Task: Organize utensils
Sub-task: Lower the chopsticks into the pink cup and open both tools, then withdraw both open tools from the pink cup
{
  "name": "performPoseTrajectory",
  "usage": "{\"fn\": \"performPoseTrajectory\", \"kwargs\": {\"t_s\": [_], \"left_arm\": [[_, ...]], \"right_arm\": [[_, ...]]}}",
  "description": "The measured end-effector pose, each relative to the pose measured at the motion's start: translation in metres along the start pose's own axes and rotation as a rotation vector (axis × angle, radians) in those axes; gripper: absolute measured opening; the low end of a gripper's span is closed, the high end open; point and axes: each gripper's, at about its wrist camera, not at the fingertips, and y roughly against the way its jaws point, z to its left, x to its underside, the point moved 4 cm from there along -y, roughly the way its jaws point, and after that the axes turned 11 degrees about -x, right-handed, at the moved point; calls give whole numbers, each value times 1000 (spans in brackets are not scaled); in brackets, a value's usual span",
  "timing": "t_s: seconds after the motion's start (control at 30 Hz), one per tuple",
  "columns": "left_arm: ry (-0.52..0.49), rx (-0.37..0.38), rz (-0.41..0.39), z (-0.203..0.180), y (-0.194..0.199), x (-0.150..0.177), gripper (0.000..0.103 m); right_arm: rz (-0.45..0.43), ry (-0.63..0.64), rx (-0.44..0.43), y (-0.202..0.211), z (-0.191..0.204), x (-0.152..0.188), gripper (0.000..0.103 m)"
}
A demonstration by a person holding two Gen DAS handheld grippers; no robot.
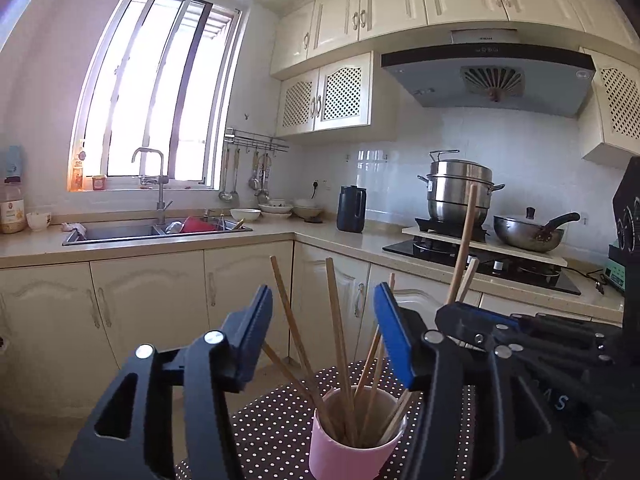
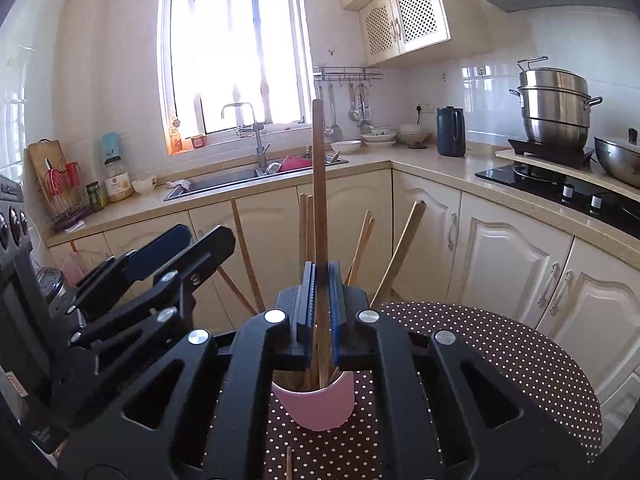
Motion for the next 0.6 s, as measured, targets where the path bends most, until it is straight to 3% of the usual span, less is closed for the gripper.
{"fn": "performPoseTrajectory", "kwargs": {"t_s": [0.13,0.17,0.23,0.3,0.6], "left_arm": [[-25,-10,-9,3,10,-3,62],[-31,-13,-12,4,13,-3,63],[-27,-22,-21,9,18,-6,65],[-9,-20,-17,15,23,-8,67],[-18,-32,-37,21,48,-17,69]], "right_arm": [[-5,-13,6,2,1,0,11],[-8,-15,8,3,2,0,16],[-20,-13,27,6,2,0,34],[-37,-18,28,11,3,-1,44],[-57,-9,33,35,12,-5,44]]}}
